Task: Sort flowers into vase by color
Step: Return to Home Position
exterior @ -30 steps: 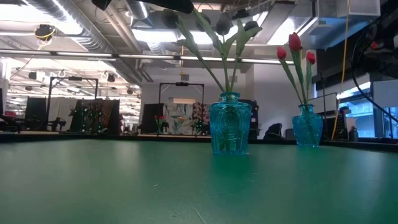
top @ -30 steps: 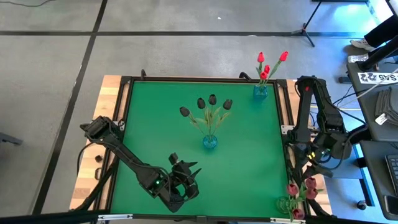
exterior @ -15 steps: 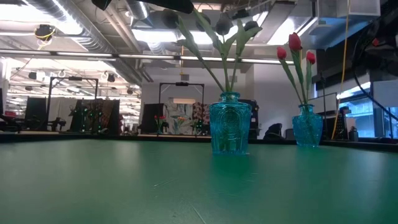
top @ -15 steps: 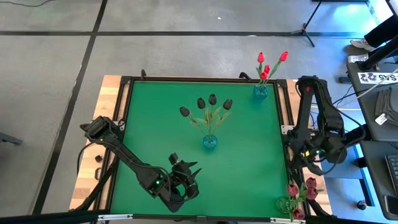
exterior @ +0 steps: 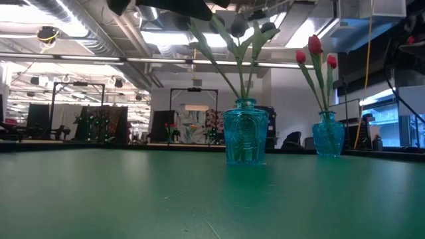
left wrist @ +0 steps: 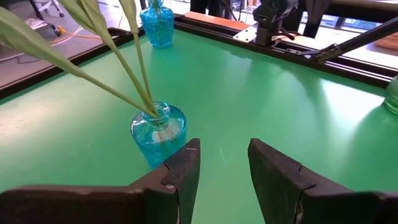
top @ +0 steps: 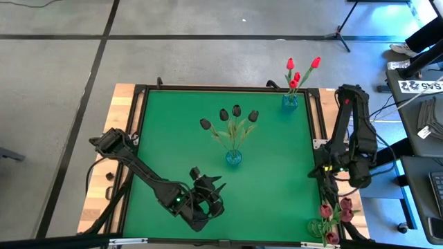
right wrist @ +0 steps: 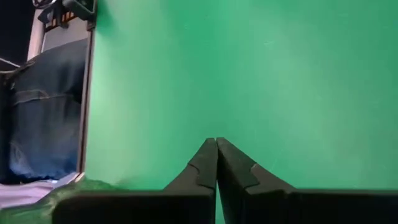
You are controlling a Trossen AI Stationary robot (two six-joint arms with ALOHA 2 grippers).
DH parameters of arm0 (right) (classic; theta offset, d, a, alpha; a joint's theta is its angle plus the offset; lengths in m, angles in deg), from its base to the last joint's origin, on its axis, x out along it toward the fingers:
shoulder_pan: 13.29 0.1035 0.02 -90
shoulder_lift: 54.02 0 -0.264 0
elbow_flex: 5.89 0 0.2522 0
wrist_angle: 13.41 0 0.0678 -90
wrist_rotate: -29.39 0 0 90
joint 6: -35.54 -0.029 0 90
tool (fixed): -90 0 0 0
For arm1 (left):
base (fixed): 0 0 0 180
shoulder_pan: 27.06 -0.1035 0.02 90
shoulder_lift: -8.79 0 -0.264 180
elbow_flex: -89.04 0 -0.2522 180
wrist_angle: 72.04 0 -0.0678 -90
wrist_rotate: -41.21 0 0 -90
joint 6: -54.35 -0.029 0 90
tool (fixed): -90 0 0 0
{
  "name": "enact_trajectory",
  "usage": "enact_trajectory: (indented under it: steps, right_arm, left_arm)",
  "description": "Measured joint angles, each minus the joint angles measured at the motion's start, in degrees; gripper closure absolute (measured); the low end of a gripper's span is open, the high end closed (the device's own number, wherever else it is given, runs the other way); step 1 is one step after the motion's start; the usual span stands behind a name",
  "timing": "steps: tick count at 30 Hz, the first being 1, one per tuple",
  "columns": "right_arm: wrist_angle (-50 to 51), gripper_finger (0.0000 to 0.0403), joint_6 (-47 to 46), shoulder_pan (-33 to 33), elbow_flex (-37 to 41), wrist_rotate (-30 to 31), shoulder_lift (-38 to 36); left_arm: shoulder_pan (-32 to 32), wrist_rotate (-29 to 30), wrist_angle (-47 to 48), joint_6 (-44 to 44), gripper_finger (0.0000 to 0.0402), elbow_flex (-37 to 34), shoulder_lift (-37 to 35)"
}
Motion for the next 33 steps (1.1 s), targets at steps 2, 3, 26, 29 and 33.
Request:
enact_trajectory:
  steps: [2,3,26,29,33]
  right_arm:
    - [-2.07,0.0400,2.49,-2.34,1.25,-0.47,-0.48]
    - [-3.57,0.0400,4.15,-3.66,1.78,-0.79,-0.78]
    - [-48.58,0.0402,59.13,-58.99,12.96,-32.40,-2.66]
    - [-50.16,0.0403,63.88,-67.16,12.96,-37.02,-2.66]
    - [-51.43,0.0403,69.65,-75.94,12.96,-40.28,-2.74]
  left_arm:
    - [-0.35,-0.04,-0.25,-0.53,0.0269,0.00,0.00]
    - [-0.52,-0.18,-0.42,-0.62,0.0269,0.00,0.00]
    - [-1.82,-3.27,-1.00,-3.55,0.0269,0.00,0.00]
    - [-4.53,-6.40,-0.25,-5.57,0.0269,0.00,-0.02]
    - [-9.13,-11.87,4.11,-8.35,0.0269,0.00,-0.50]
